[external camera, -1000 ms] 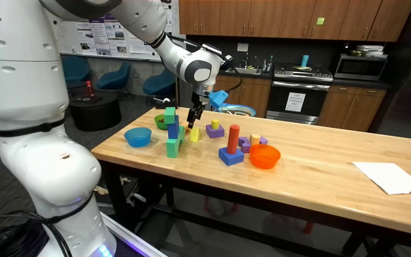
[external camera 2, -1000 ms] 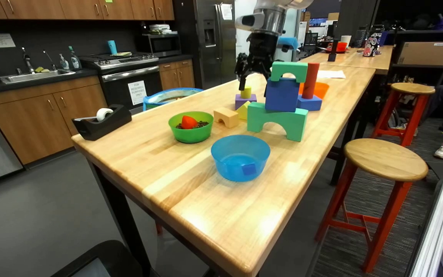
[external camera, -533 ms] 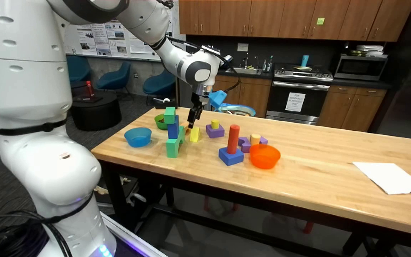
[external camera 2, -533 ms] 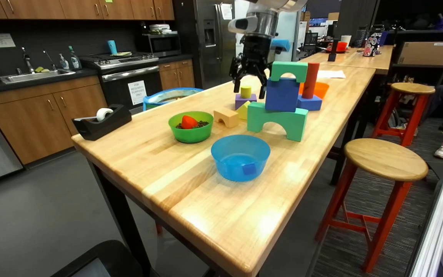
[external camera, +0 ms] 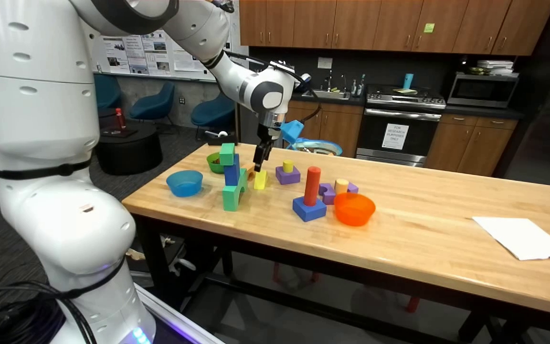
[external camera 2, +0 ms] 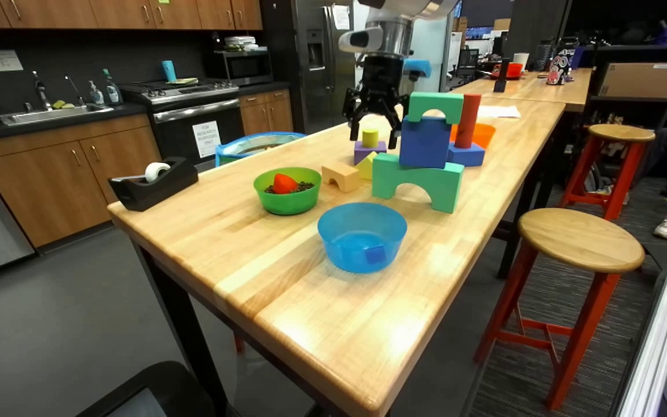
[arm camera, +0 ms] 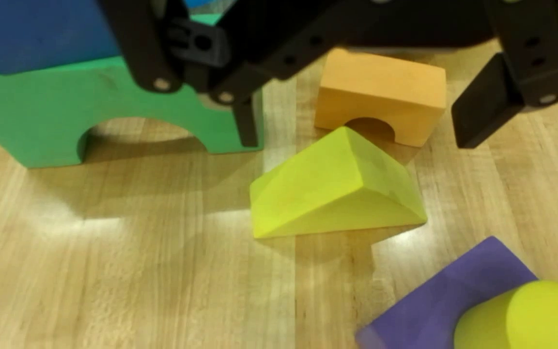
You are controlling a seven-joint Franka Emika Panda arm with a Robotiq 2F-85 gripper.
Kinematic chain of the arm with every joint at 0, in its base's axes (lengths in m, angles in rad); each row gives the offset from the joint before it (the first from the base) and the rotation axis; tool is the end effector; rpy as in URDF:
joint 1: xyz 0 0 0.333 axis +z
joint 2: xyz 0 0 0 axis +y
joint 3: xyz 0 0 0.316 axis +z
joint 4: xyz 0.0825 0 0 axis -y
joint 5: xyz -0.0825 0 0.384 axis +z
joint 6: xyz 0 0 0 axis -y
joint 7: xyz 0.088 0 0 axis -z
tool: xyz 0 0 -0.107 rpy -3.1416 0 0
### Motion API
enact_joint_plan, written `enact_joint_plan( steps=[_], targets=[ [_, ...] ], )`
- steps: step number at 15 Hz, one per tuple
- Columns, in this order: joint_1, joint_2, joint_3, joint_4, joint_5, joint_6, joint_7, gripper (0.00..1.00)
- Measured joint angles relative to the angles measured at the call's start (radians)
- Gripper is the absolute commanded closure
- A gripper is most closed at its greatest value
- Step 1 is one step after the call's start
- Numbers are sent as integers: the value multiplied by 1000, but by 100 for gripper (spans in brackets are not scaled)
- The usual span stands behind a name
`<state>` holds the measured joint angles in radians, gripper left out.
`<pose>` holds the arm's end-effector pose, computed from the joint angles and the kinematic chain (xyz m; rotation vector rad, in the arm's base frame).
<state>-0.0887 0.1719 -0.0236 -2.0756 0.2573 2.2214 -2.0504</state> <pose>0.5695 -0.0558 0.3456 -1.8989 -2.3429 -0.2468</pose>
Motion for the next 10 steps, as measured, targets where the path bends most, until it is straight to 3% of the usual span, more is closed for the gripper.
enact_joint_plan(
  steps=[10],
  targets=[
    [2,44,34,45,-105,-32,-61,0]
  ],
)
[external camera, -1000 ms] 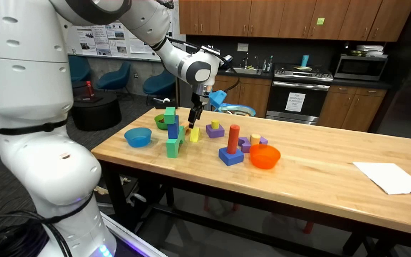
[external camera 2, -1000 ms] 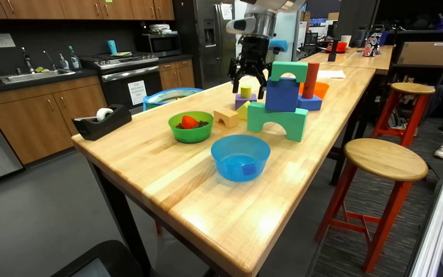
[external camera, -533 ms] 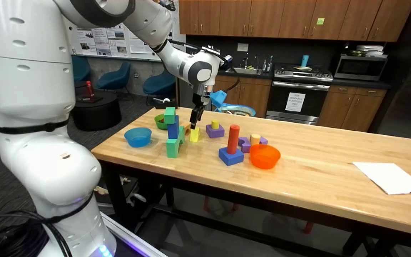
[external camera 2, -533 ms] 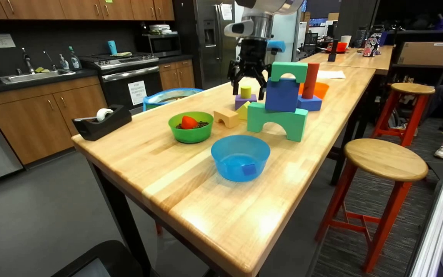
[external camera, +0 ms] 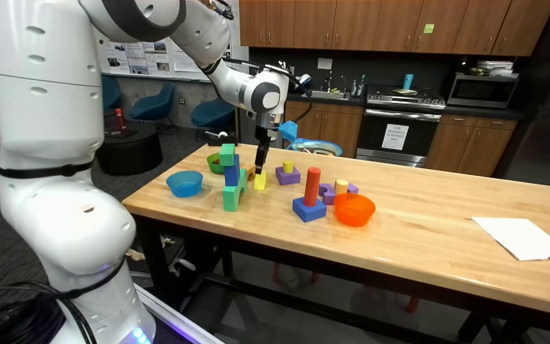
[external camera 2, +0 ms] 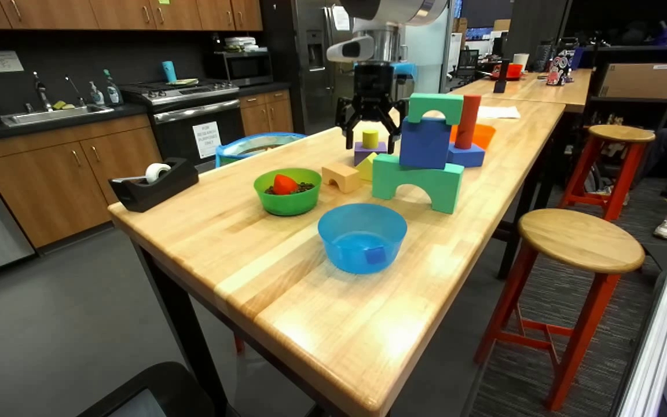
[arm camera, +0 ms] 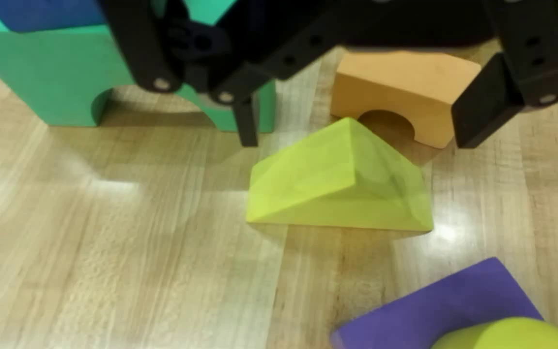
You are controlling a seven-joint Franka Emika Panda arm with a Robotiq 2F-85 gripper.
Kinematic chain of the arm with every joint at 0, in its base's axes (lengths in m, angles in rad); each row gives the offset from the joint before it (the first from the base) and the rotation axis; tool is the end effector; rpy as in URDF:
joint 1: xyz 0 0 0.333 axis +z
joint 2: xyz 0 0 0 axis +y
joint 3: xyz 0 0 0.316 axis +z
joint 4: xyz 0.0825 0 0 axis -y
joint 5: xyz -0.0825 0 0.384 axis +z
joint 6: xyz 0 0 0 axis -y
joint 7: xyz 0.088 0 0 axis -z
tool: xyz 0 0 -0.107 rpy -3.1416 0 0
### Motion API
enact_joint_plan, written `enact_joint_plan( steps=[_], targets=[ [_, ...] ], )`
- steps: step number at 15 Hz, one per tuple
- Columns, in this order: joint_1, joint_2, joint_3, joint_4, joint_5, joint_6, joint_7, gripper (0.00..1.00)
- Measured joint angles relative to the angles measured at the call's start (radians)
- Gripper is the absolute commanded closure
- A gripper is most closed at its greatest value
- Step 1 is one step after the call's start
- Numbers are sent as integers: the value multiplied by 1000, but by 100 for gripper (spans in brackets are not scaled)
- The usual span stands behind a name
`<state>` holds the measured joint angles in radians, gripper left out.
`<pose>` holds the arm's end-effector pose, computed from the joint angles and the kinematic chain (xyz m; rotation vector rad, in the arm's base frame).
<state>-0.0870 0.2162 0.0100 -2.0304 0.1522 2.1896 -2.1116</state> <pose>0.5803 -0.0394 0.3366 -1.7107 -2.5029 -0.1270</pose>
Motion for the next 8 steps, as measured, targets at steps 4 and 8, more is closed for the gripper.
enact_joint_plan(
  steps=[4,8],
  targets=[
    [7,0,3,3,-75,1,-20,0],
    [7,0,3,3,-82,1,-48,7]
  ],
)
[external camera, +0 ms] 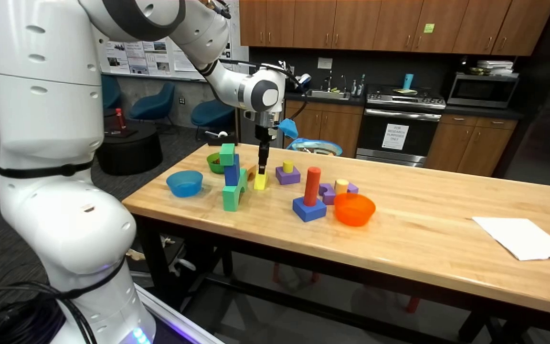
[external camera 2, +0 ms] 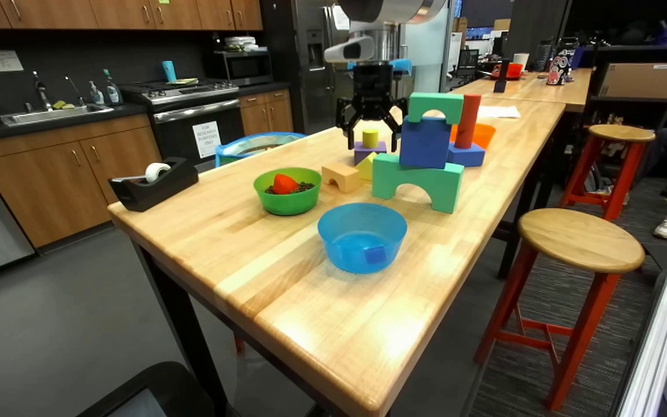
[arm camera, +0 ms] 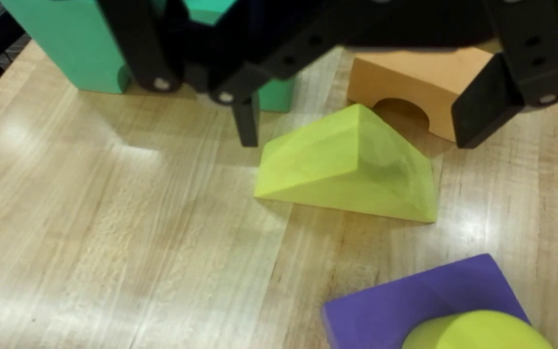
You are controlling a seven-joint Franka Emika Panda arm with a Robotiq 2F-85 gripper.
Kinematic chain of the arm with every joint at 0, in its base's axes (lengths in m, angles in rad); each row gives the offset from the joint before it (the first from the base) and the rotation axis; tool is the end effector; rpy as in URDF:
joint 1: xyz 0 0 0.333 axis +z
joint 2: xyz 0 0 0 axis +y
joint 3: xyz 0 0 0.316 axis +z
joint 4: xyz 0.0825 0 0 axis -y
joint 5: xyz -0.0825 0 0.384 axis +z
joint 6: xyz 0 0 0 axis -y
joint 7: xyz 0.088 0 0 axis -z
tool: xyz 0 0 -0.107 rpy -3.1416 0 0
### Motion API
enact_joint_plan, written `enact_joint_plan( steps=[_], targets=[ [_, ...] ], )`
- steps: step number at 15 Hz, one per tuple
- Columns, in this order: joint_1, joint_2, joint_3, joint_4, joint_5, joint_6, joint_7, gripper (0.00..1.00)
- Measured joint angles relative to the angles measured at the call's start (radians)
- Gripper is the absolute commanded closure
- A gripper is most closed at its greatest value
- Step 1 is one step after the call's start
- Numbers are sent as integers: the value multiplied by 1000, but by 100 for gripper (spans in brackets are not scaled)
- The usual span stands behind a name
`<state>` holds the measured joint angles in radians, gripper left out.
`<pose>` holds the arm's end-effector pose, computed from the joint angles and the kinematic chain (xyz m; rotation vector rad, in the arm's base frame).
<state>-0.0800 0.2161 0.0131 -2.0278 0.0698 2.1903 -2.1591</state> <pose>0.5811 -0.0366 0.3376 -1.5924 -2.6216 -0.0442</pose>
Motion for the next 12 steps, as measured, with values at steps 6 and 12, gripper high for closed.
enact_joint_plan(
  steps=[6,12],
  targets=[
    [1,2,5,0,-1,-1,-24,35],
    [3,3,6,0,-1,-2,-30,33]
  ],
)
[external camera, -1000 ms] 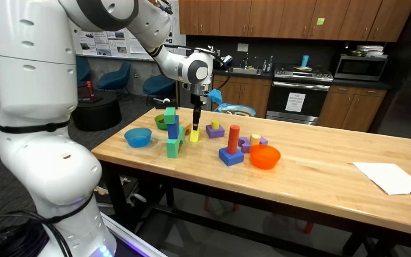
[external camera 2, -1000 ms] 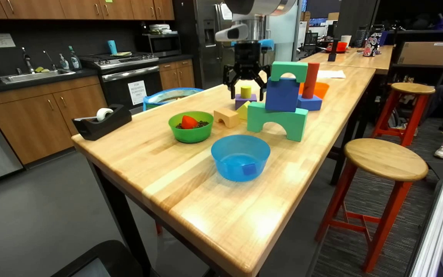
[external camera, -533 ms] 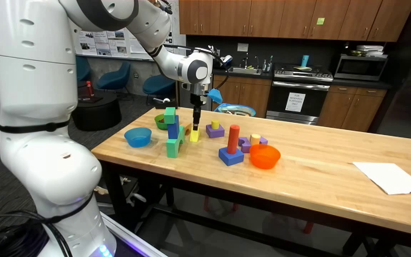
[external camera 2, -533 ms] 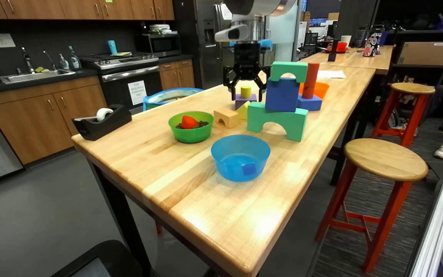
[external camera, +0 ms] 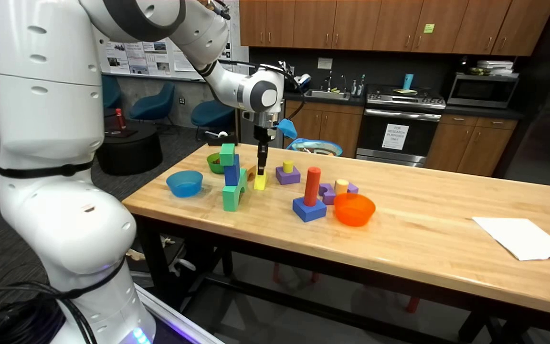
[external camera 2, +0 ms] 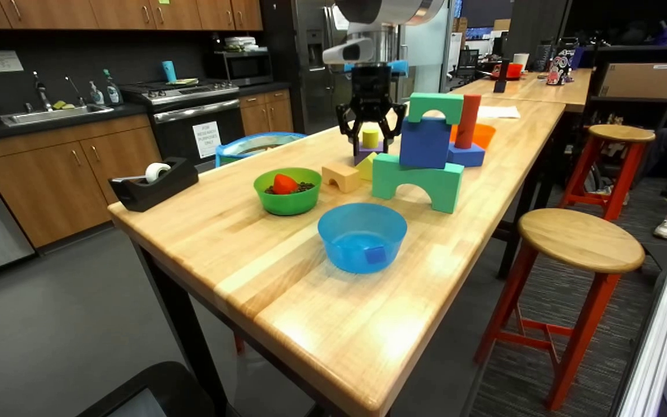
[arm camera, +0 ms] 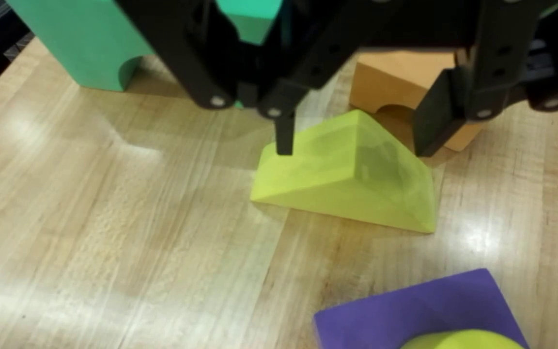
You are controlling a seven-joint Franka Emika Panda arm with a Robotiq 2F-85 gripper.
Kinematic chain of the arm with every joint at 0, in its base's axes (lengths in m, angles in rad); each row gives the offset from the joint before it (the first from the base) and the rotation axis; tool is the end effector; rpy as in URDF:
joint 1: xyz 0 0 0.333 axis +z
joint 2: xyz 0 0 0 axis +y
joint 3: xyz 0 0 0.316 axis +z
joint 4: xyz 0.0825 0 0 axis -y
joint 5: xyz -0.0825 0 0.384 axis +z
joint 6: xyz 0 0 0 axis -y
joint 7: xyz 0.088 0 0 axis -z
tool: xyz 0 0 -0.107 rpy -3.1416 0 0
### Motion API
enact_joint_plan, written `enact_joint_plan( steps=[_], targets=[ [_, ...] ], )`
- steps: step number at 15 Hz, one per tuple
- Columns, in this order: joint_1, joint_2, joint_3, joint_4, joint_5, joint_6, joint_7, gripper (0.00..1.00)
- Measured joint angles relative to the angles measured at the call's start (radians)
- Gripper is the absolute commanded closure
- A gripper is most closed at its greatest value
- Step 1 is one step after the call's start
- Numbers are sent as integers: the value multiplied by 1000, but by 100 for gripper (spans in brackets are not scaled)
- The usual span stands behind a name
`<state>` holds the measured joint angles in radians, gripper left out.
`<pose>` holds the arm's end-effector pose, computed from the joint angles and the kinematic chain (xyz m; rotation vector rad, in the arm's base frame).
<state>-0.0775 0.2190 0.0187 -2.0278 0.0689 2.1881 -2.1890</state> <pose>0.5811 -0.0320 0.3357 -1.5395 -2.6478 -0.0428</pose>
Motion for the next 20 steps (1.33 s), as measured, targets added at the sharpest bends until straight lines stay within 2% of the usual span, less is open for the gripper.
enact_joint_plan(
  steps=[1,2,3,5,9,10,13,15,20],
  targets=[
    [0,0,0,0,0,0,0,32],
    [0,0,0,0,0,0,0,38],
    [-1,0,0,0,0,0,0,57],
    [-2,0,0,0,0,-1,-1,65],
    [-2,0,0,0,0,-4,-2,97],
    [-2,0,0,0,0,-5,-2,100],
    [-3,0,-1,4,0,-6,-2,97],
    [-3,0,-1,5,0,-7,-3,100],
    [-4,0,-4,7,0,-8,-3,99]
  ],
)
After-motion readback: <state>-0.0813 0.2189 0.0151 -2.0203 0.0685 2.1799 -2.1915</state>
